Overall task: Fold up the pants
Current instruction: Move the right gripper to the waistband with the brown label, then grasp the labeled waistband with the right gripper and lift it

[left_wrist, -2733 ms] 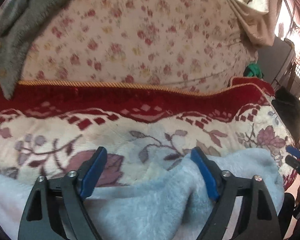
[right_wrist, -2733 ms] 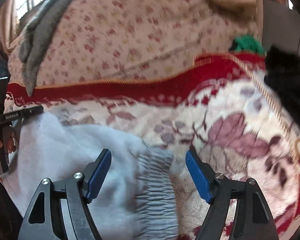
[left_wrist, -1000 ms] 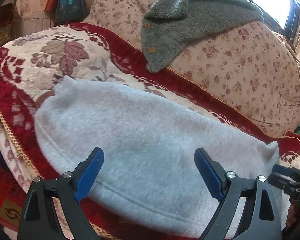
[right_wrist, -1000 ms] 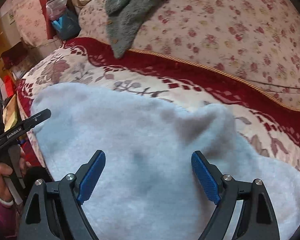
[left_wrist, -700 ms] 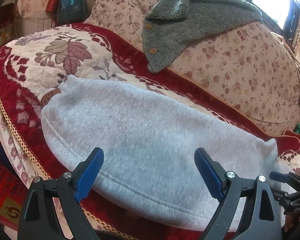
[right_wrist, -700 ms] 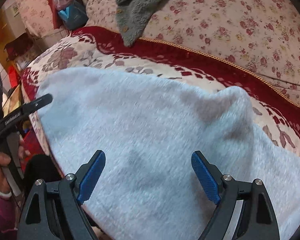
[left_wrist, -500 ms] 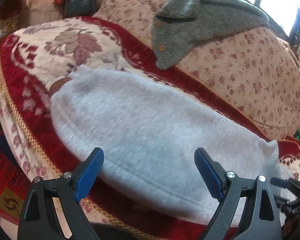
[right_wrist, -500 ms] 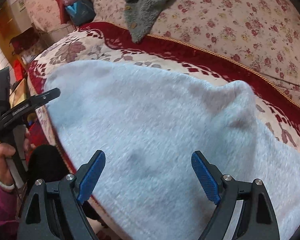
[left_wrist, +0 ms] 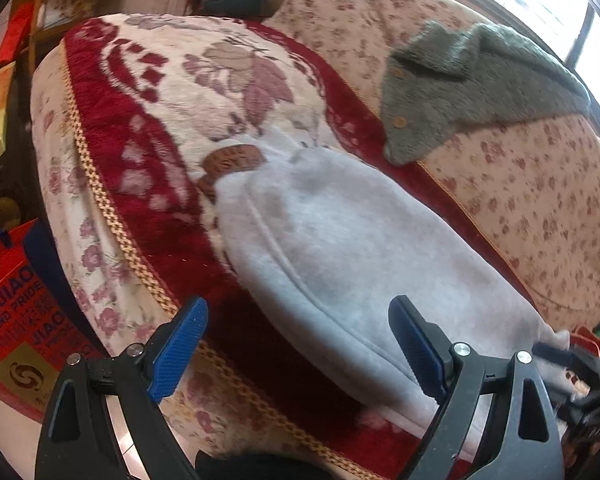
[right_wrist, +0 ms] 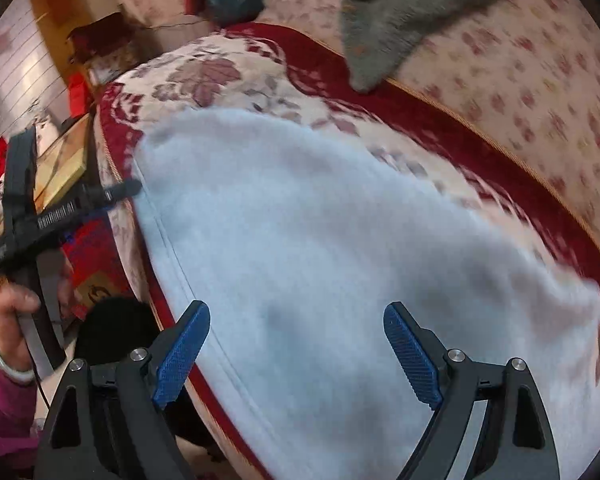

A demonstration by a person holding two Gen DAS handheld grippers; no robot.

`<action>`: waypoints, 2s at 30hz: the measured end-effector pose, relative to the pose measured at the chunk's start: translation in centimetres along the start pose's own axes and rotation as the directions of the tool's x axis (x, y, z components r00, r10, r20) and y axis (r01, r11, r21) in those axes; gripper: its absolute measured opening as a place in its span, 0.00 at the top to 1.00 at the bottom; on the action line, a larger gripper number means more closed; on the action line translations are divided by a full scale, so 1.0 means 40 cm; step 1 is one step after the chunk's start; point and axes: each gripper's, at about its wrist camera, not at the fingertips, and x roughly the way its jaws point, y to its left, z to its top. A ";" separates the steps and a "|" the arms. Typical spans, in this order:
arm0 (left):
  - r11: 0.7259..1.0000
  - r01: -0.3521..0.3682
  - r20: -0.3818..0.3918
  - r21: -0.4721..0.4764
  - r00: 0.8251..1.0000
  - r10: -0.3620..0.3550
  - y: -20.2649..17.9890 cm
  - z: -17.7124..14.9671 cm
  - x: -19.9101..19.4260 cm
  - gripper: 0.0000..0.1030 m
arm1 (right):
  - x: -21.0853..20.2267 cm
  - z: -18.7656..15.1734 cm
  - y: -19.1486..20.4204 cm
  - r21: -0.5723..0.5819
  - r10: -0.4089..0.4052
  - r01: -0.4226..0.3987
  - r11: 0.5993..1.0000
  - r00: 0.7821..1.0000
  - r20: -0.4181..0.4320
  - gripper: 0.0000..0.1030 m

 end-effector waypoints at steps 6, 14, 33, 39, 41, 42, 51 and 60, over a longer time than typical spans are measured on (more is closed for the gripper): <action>0.999 -0.023 0.009 -0.034 1.000 0.023 0.039 0.024 0.024 0.11 | 0.092 0.168 0.071 -0.048 0.066 -0.066 0.997 0.998 0.006 0.11; 0.998 -0.043 0.000 -0.047 0.999 0.043 0.069 0.047 0.064 0.11 | 0.264 0.369 0.186 -0.167 0.103 -0.106 0.980 0.994 -0.026 0.11; 0.996 0.004 -0.038 -0.086 0.999 -0.007 0.082 0.079 0.138 0.10 | 0.418 0.524 0.296 -0.309 0.144 -0.160 0.938 0.987 -0.073 0.11; 0.995 0.006 -0.042 -0.097 0.999 -0.011 0.087 0.071 0.135 0.10 | 0.506 0.514 0.357 -0.423 0.080 -0.131 0.897 0.988 -0.136 0.66; 0.994 0.010 -0.037 -0.106 0.999 -0.014 0.094 0.068 0.128 0.10 | 0.502 0.519 0.366 -0.429 0.085 -0.129 0.894 0.989 -0.120 0.88; 0.994 0.009 -0.035 -0.107 0.999 -0.013 0.097 0.067 0.126 0.10 | 0.493 0.522 0.370 -0.430 0.090 -0.128 0.894 0.990 -0.107 0.89; 0.990 0.005 -0.023 -0.140 1.000 -0.008 0.117 0.067 0.113 0.10 | 0.490 0.572 0.395 -0.400 0.111 -0.121 0.909 0.993 -0.047 1.00; 0.990 0.030 -0.045 -0.136 0.998 -0.036 0.101 0.073 0.141 0.10 | 0.420 0.574 0.326 -0.395 0.195 -0.221 0.891 0.975 -0.107 0.72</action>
